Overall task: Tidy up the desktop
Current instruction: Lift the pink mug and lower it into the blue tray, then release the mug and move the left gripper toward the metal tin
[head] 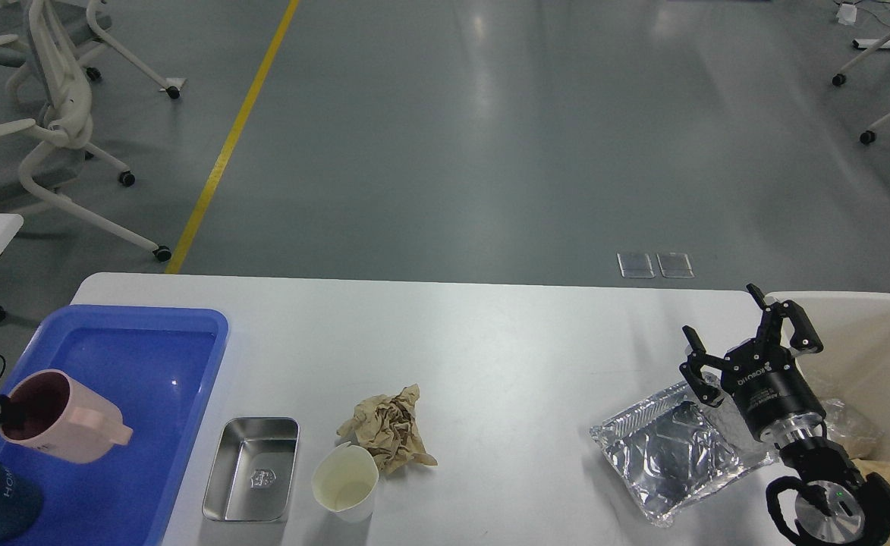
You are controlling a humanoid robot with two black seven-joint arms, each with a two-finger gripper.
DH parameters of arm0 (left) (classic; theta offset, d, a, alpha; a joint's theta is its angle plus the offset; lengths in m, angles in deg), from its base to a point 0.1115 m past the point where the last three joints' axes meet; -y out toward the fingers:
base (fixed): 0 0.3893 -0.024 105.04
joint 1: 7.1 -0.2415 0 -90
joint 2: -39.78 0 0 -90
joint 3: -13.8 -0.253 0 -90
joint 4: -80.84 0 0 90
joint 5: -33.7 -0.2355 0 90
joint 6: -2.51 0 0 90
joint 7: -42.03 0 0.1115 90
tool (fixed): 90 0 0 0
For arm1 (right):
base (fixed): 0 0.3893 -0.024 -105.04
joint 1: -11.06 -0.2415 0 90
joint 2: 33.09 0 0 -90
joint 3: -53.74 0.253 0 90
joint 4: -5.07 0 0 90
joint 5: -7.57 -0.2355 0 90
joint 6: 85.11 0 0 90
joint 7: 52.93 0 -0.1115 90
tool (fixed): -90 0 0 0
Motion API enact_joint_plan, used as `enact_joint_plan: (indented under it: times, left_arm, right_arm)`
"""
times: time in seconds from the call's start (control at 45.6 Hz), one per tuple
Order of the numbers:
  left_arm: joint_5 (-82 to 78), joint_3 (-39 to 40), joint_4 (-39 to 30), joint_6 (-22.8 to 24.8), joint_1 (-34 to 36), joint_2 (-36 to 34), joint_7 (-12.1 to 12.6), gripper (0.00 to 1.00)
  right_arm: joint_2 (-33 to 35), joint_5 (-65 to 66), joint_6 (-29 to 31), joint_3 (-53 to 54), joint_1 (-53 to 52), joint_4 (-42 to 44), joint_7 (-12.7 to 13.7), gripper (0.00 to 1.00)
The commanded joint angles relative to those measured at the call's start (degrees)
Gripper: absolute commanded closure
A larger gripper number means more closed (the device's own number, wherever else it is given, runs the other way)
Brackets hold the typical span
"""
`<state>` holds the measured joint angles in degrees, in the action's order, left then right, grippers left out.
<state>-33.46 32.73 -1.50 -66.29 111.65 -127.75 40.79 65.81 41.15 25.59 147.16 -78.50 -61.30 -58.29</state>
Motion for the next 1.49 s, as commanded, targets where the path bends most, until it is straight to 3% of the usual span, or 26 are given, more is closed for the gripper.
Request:
enact_joint_plan:
  times: [0.0,0.57,0.855,0.965,1.031,1.075,1.228,1.36,1.469]
  left_arm:
    - [-0.07,-0.38,0.42,-3.35,-3.17,1.94,0.01,1.0]
    - [-0.78,-0.91,1.04,-9.86,-9.5,5.01,0.1,0.98]
    - [-1.74,-1.26,2.79,-10.12,-10.03,7.13,0.62,0.96]
    - [-1.48,-1.18,3.15,-10.12,-10.82,7.21,0.71,0.82]
    - [-1.22,-1.0,3.15,-10.04,-10.82,7.21,0.62,0.47]
    - [-1.13,-0.83,3.15,-10.04,-10.73,7.21,0.36,0.35]
    - [-0.6,-0.82,3.15,-9.86,-10.64,7.21,0.18,0.2]
    - [-0.86,-0.21,2.8,-10.04,-10.56,6.69,0.01,0.15]
    - [-0.86,3.82,0.96,-11.35,-10.47,5.46,-1.83,0.09]
  right_arm:
    - [0.07,0.0,0.04,0.0,0.08,0.1,0.0,0.0]
    - [-0.02,0.0,0.04,0.0,-0.01,0.18,0.0,0.0]
    - [0.07,0.0,0.04,0.09,0.17,0.1,0.0,0.0]
    - [-0.02,0.0,0.13,0.09,0.35,0.1,0.0,0.0]
    - [-0.11,0.0,0.13,0.09,0.43,0.1,0.0,0.0]
    - [-0.11,0.0,0.13,0.09,0.43,0.1,0.0,0.0]
    - [-0.2,0.0,0.13,0.09,0.35,-0.08,0.0,0.0]
    - [-0.2,0.0,0.13,0.09,0.26,-0.08,0.0,0.0]
    - [-0.2,0.0,0.13,0.09,0.17,-0.17,0.0,0.0]
